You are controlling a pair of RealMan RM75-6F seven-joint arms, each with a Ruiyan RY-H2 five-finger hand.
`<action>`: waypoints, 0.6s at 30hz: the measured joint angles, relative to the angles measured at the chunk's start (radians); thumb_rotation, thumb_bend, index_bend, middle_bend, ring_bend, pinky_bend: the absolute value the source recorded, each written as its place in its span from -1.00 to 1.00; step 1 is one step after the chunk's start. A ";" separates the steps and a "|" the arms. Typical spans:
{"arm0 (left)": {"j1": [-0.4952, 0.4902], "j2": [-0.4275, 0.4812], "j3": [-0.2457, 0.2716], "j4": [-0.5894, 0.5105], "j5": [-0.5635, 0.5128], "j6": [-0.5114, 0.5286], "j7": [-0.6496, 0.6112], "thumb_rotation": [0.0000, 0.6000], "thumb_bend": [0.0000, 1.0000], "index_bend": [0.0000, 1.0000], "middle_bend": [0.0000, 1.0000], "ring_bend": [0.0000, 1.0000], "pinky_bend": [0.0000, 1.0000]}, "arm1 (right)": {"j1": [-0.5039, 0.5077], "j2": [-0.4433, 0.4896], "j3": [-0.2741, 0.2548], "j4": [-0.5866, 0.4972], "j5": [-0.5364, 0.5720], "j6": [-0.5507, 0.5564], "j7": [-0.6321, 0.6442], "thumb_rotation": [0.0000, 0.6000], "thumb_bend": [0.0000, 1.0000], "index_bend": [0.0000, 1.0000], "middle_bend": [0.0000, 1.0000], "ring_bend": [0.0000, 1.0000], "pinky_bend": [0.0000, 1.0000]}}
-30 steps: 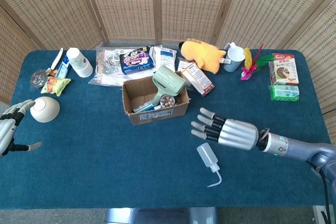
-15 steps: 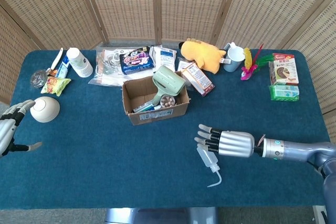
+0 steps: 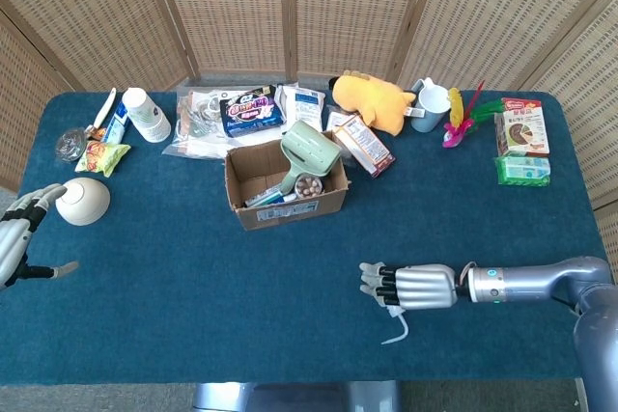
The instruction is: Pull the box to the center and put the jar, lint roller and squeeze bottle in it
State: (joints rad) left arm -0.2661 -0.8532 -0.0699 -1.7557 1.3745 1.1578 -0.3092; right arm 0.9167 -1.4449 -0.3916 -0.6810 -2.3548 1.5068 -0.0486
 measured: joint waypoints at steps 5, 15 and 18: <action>0.003 0.003 -0.002 0.006 -0.002 0.004 -0.016 1.00 -0.90 -1.00 -1.00 -1.00 -0.84 | 0.018 -0.008 -0.008 -0.019 0.000 -0.035 -0.012 1.00 -0.89 -0.55 -0.78 -0.87 -0.82; 0.004 0.007 0.000 0.014 0.007 0.003 -0.036 1.00 -0.90 -1.00 -1.00 -1.00 -0.84 | 0.024 -0.024 -0.022 -0.045 0.018 -0.088 -0.006 1.00 -0.50 -0.40 -0.65 -0.78 -0.66; 0.004 0.008 0.000 0.015 0.007 0.003 -0.036 1.00 -0.90 -1.00 -1.00 -1.00 -0.84 | 0.024 -0.029 -0.024 -0.049 0.022 -0.092 -0.008 1.00 -0.36 -0.26 -0.53 -0.67 -0.52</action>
State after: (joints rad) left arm -0.2623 -0.8456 -0.0697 -1.7411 1.3815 1.1612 -0.3453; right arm 0.9407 -1.4740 -0.4156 -0.7299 -2.3323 1.4146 -0.0561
